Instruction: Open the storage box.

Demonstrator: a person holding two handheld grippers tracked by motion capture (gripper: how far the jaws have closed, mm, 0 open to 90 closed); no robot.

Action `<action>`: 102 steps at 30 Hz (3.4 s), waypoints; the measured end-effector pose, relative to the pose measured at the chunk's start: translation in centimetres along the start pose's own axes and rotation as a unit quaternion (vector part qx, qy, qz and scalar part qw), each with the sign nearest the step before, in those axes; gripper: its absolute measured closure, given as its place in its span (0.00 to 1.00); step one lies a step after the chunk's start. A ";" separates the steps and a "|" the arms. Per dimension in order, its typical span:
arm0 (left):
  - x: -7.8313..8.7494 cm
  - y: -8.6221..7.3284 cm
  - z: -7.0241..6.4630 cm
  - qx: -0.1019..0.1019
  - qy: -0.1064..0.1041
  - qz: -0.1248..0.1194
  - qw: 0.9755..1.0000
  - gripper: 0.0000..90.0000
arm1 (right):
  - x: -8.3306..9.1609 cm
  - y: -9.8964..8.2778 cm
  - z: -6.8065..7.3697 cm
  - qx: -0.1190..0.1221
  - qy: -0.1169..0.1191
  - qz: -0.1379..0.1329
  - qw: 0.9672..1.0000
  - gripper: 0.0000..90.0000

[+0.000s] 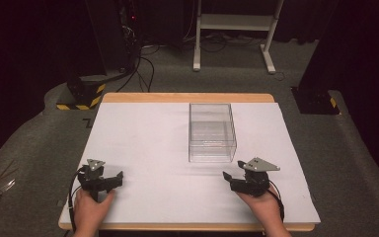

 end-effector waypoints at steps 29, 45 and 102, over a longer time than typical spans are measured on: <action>0.0 0.0 0.0 0.000 0.000 0.000 1.000 0.00 | -3.3 4.1 0.9 -0.009 0.018 -0.037 0.999 0.41; 0.0 0.0 0.0 0.000 0.000 0.000 1.000 0.00 | -4.6 5.2 0.3 -0.024 0.035 -0.055 0.998 0.58; 0.0 0.0 0.0 0.000 0.001 -0.001 1.000 0.00 | -2.9 3.2 1.2 0.003 0.103 -0.076 0.992 0.85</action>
Point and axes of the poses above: each handheld gripper's, and its own axes: x roughly backward along the jaws, y roughly out of its top, z roughly to its left, the point moved 10 cm from there along -x, roughly forward along the jaws, and after that the axes turned 3 degrees about -x, right-handed, at the moved point
